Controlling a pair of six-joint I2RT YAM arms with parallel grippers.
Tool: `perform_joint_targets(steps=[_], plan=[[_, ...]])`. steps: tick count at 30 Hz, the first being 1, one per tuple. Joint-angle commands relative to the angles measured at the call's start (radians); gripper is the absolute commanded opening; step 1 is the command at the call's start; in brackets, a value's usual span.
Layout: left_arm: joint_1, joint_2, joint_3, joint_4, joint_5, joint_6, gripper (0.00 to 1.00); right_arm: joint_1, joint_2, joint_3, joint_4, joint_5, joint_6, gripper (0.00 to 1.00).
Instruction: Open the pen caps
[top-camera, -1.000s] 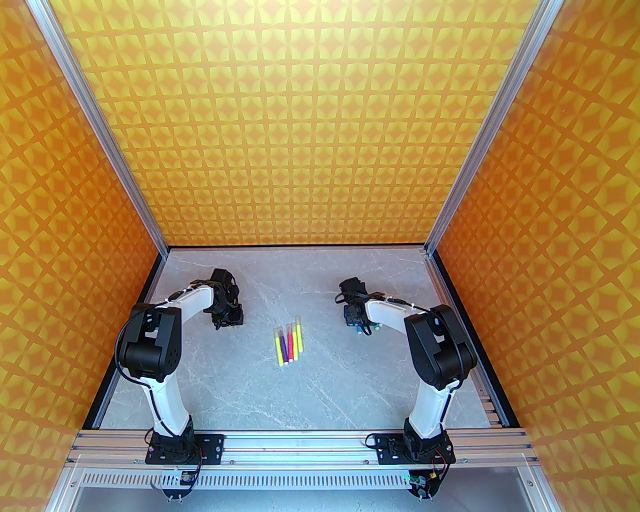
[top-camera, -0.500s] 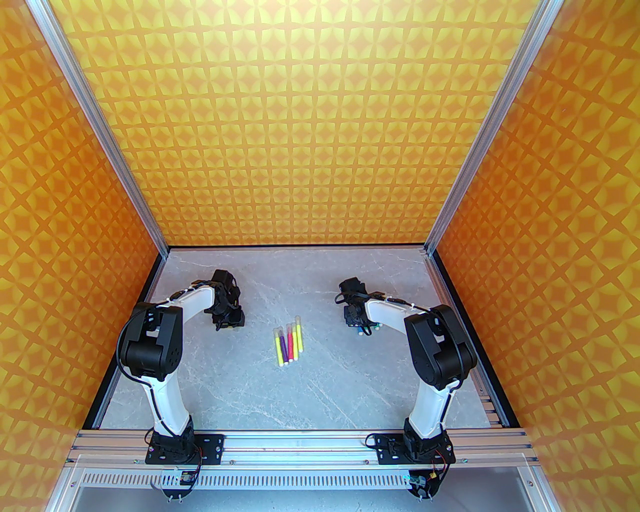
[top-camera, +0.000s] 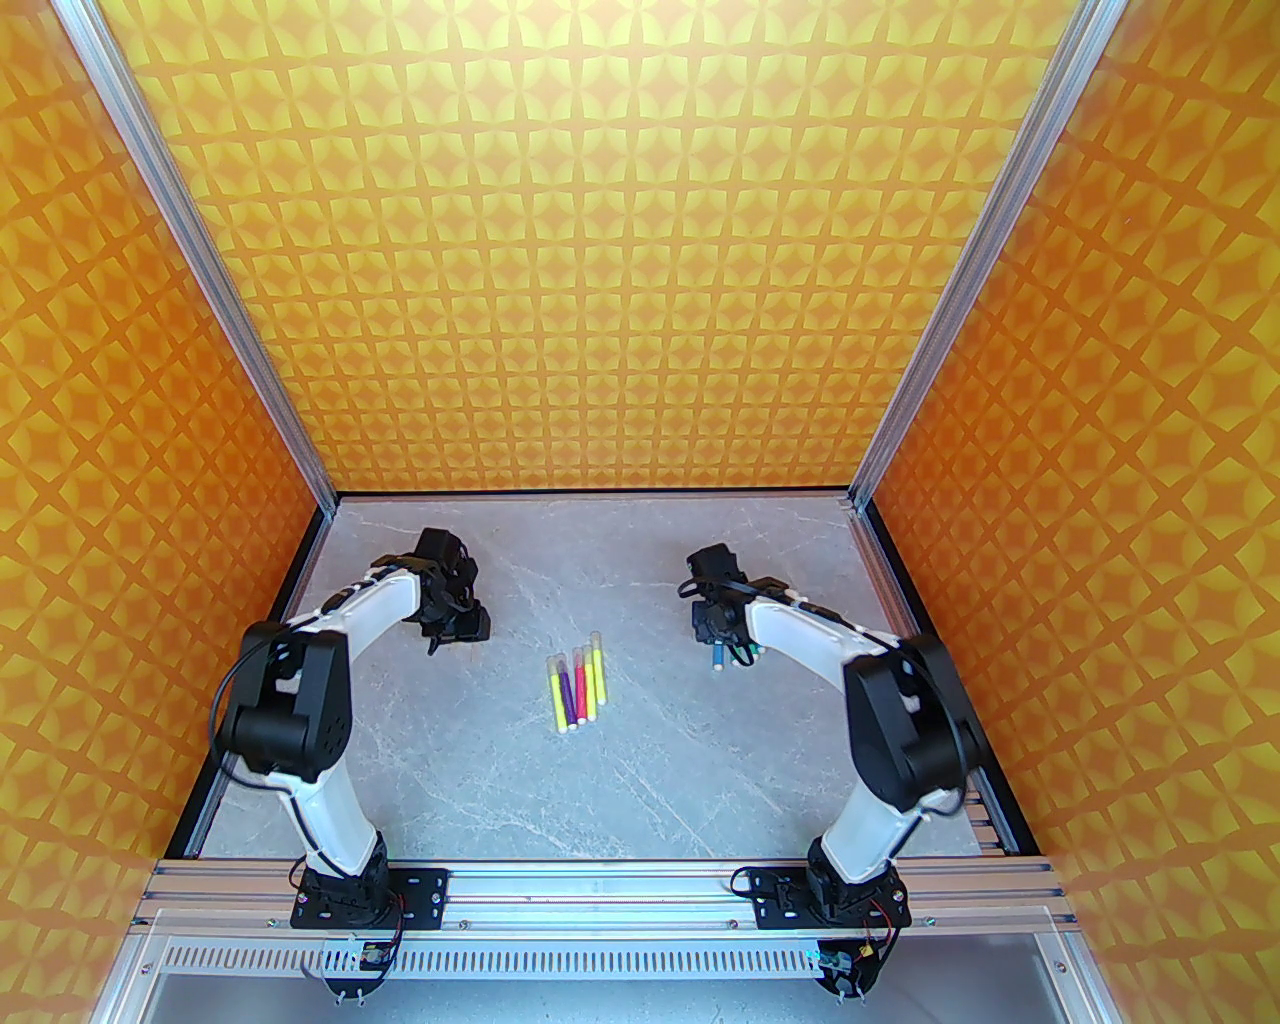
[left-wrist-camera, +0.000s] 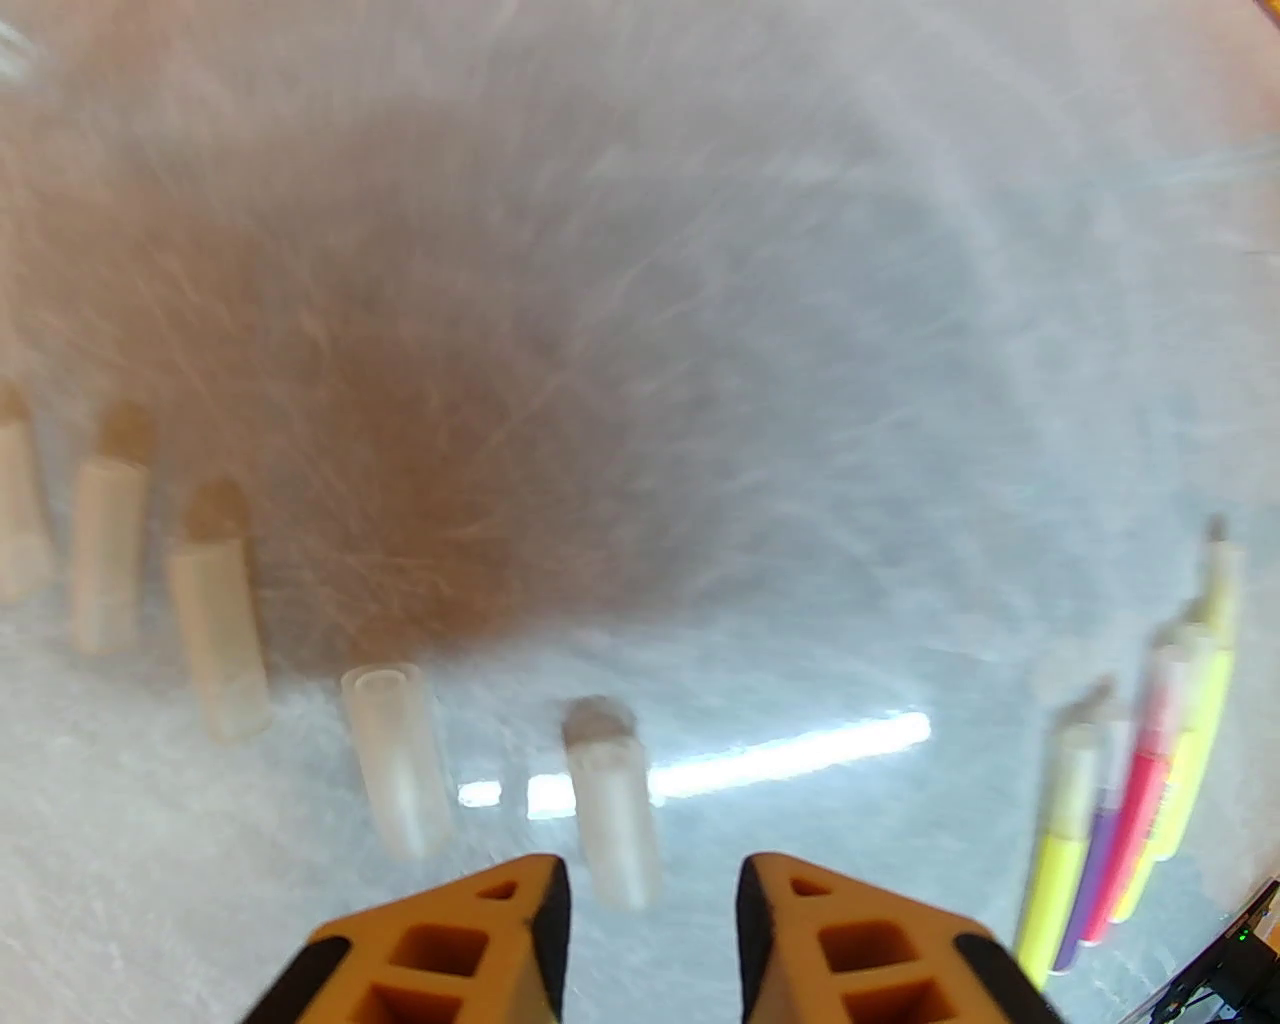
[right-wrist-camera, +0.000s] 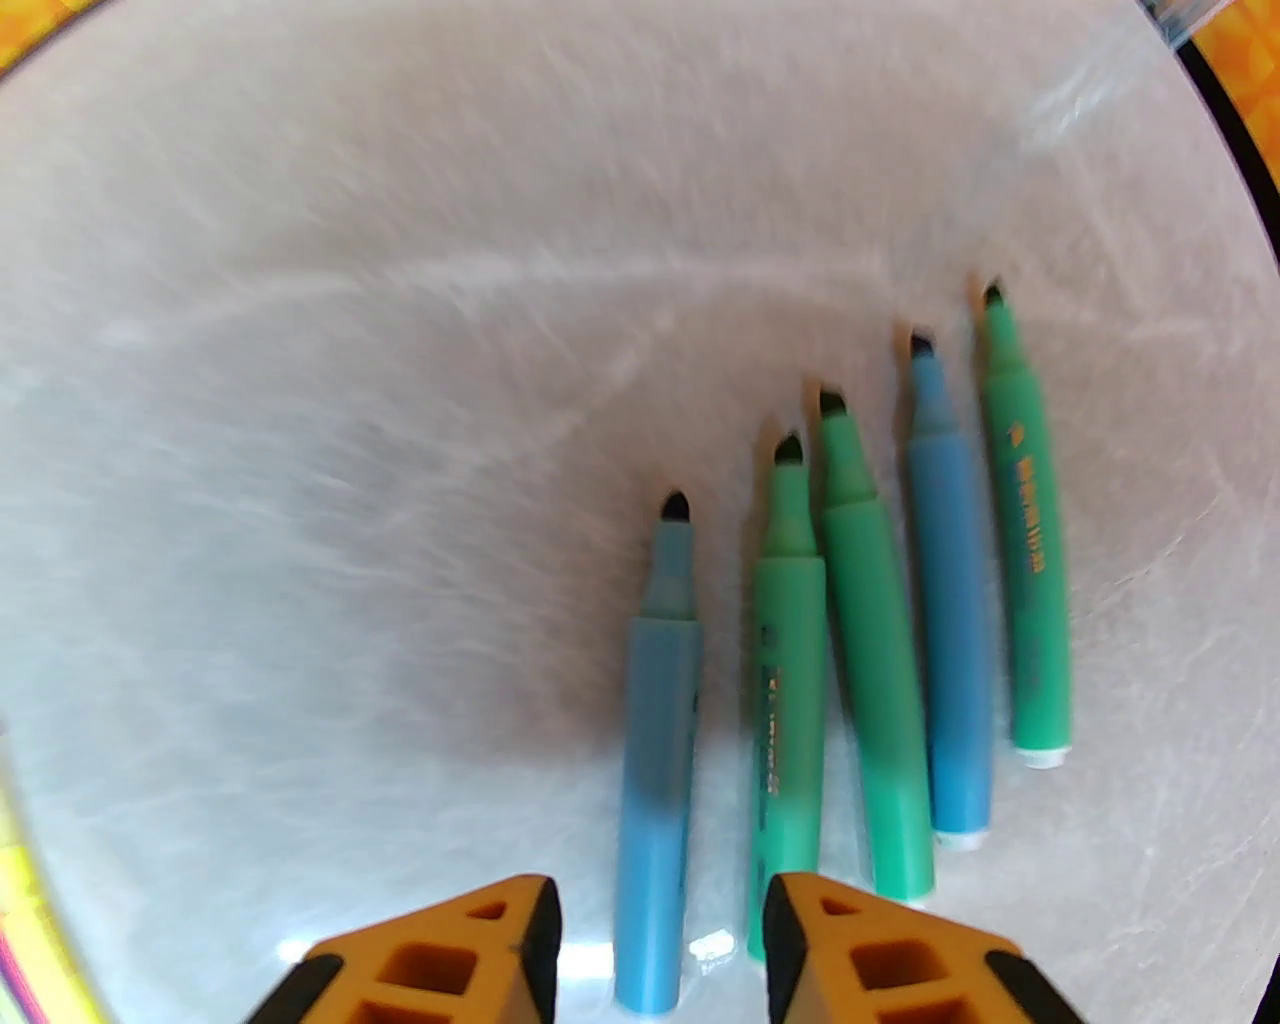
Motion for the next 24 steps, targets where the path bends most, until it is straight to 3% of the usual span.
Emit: perform_joint_targets(steps=[1,17,24], plan=[[-0.009,-0.066,-0.03,0.04,0.0,0.005,0.38,0.014,-0.039,0.024,-0.035,-0.071,-0.019,0.4],[-0.006,-0.337,-0.352,0.401,0.217,0.005,0.65,0.212,0.095,0.153,-0.106,-0.361,-0.042,0.41],[0.003,-0.369,-0.404,0.475,0.314,0.023,0.67,0.25,0.162,0.181,-0.148,-0.426,-0.036,0.41]])
